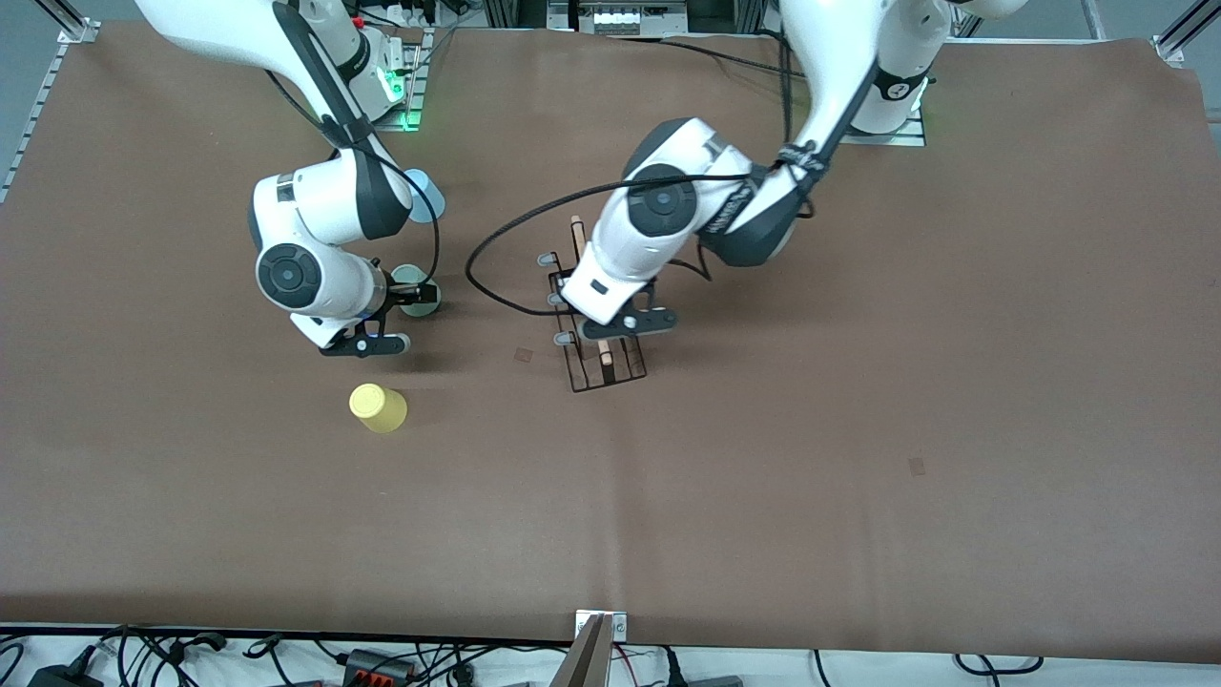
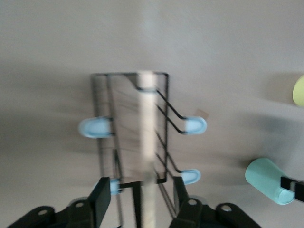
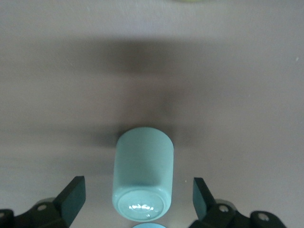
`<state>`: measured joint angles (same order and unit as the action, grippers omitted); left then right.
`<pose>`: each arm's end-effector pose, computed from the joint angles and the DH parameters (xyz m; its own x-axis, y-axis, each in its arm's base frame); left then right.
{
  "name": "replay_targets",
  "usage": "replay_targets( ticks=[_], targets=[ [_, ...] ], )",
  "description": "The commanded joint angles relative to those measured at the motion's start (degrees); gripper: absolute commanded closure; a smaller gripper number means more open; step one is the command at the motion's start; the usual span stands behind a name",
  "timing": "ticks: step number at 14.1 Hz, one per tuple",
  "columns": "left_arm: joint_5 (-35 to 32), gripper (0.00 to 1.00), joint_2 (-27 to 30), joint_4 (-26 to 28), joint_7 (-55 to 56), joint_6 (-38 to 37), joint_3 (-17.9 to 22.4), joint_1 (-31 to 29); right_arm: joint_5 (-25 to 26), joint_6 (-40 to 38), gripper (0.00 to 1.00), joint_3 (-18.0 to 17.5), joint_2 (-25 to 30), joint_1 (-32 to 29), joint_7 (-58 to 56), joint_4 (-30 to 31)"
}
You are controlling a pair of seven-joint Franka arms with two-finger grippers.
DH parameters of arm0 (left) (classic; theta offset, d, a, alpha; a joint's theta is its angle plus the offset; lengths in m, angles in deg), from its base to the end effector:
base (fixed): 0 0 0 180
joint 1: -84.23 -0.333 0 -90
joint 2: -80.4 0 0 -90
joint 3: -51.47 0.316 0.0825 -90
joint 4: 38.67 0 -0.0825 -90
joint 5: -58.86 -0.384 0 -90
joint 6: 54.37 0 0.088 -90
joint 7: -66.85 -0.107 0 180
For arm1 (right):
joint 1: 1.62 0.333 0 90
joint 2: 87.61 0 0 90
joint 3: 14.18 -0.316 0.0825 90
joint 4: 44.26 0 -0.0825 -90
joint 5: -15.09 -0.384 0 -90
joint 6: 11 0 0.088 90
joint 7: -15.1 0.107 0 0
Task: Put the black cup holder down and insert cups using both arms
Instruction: 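Release the rack with the left gripper while the right gripper lifts the cup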
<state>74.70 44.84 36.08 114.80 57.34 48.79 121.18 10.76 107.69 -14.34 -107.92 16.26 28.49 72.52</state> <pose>0.5565 -0.4745 0.3846 0.9526 0.2264 -0.2034 0.2661 -0.9439 0.1956 0.5301 0.1767 0.2464 0.9469 0.0286 -0.3201 0.0378 -0.9990 0.0224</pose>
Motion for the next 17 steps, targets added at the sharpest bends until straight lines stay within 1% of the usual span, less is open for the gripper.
replay_targets(
  ticks=[1, 2, 3, 4, 6, 7, 9, 10, 11, 12, 14, 16, 17],
  targets=[
    [-0.46, 0.35, 5.31, 0.14, -5.64, -7.89, 0.38, -5.65, -0.77, 0.93, 0.0, 0.25, 2.39, 0.75, 1.45, 3.36],
    [-1.5, 0.3, 5.75, 0.14, -8.81, -9.91, 1.0, -8.1, -0.77, 1.02, 0.0, 0.25, 2.38, 1.45, 1.55, 3.63],
    [-1.95, 0.23, 5.84, -0.21, -11.1, -11.23, 0.92, -11.87, -0.77, 1.11, 0.0, 0.25, 2.3, 1.54, 1.55, 3.89],
    [-1.95, 0.19, 6.28, -0.21, -13.3, -12.03, 0.4, -14.78, -0.86, 1.02, 0.0, 0.07, 2.12, 1.54, 1.55, 3.89],
    [-2.13, 0.15, 7.16, -0.12, -19.88, -14.83, 1.09, -18.04, -1.29, 1.37, 0.0, -0.37, 1.68, 1.54, 1.55, 3.98],
    [-3.35, 0.15, 7.34, -0.12, -22.96, -15.98, 1.01, -20.41, -1.3, 1.37, 0.0, -0.37, 1.42, 1.54, 1.55, 3.98],
    [-5.72, 0.14, 7.34, 0.32, -26.75, -17.3, 1.01, -23.32, -1.3, 1.11, 0.0, -0.28, 1.24, 1.37, 1.55, 4.16],
    [-6.86, 0.1, 7.34, 0.23, -29.21, -18.27, 1.01, -25.59, -1.3, 1.02, 0.0, -0.28, 1.24, 1.28, 1.55, 4.51],
    [-7.31, 0.03, 7.42, 0.14, -31.84, -19.15, 1.01, -27.97, -1.38, 0.93, 0.0, -0.28, 1.24, 1.19, 1.63, 4.77],
    [-7.31, 0.0, 7.6, -0.12, -34.04, -19.68, 0.92, -30.16, -1.38, 0.93, 0.0, -0.28, 1.24, 1.19, 1.89, 4.86],
    [-7.49, 0.0, 9.79, 0.23, -38.09, -19.95, 1.18, -32.38, -1.38, 1.02, 0.0, -0.28, 0.72, 1.37, 3.12, 4.86],
    [-9.33, 0.0, 12.86, 0.75, -39.86, -20.04, 1.27, -35.01, -1.38, 1.28, 0.0, -0.28, 0.1, 1.37, 3.13, 4.77],
    [-10.55, 0.0, 14.09, 0.84, -40.3, -20.91, 1.79, -35.02, -1.38, 1.37, 0.04, -0.28, -0.07, 1.28, 3.13, 4.77]
  ],
)
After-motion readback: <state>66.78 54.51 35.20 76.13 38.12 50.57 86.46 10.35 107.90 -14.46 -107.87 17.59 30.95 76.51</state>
